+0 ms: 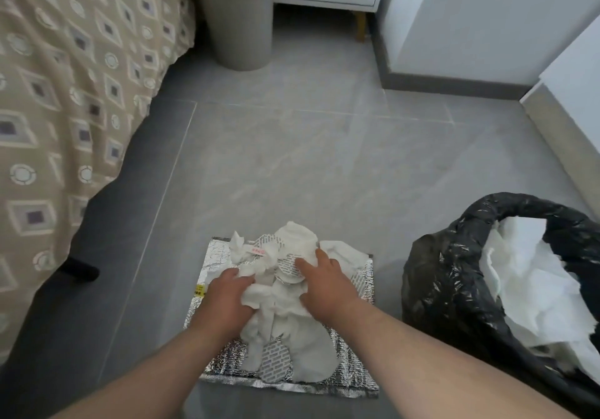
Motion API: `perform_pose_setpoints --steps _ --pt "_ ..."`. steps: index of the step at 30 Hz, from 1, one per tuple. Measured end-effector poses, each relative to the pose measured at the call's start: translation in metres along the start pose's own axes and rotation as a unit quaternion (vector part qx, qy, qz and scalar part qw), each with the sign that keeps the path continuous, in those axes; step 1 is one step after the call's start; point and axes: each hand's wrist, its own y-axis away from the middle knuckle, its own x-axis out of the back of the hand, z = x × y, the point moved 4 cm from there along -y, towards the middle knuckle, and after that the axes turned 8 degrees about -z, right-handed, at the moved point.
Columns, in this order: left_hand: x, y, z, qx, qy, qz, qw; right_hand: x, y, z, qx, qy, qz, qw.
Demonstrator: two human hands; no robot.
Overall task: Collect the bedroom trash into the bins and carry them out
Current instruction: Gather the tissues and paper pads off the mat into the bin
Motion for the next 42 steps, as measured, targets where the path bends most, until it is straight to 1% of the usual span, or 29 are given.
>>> perform_pose_setpoints --steps 5,11,14,17,20,23,26,34,39,42 --pt "0.004 0.001 -0.003 -0.022 0.052 0.012 0.998 -0.002 0.000 0.004 0.015 -0.016 0.058 0.998" --pt "0.008 0.005 -0.005 -0.033 0.069 0.016 0.997 0.003 0.010 0.010 0.039 -0.059 0.101 0.992" --pt "0.015 0.008 -0.005 -0.040 0.057 0.012 0.998 0.011 0.023 0.014 0.056 -0.083 0.106 0.989" --pt "0.026 0.015 -0.001 -0.031 0.061 0.025 0.997 0.017 0.040 0.016 0.057 -0.077 0.088 0.991" --pt "0.037 0.024 0.010 -0.031 0.060 0.037 0.997 0.024 0.056 0.016 0.050 -0.067 0.066 0.994" --pt "0.046 0.035 0.023 -0.040 0.063 0.047 0.996 0.031 0.070 0.014 0.039 -0.073 0.073 0.994" --pt "0.055 0.044 0.036 -0.057 0.069 0.068 0.994 0.037 0.082 0.012 0.037 -0.100 0.087 0.990" --pt "0.096 0.066 0.064 -0.071 0.046 0.115 0.990 0.065 0.116 -0.002 0.082 -0.096 0.125 0.984" --pt "0.134 0.082 0.088 -0.078 0.027 0.141 0.987 0.106 0.152 -0.009 0.108 -0.089 0.164 0.976" --pt "0.153 0.098 0.115 -0.088 0.020 0.159 0.983 0.134 0.183 -0.008 0.113 -0.107 0.196 0.968"
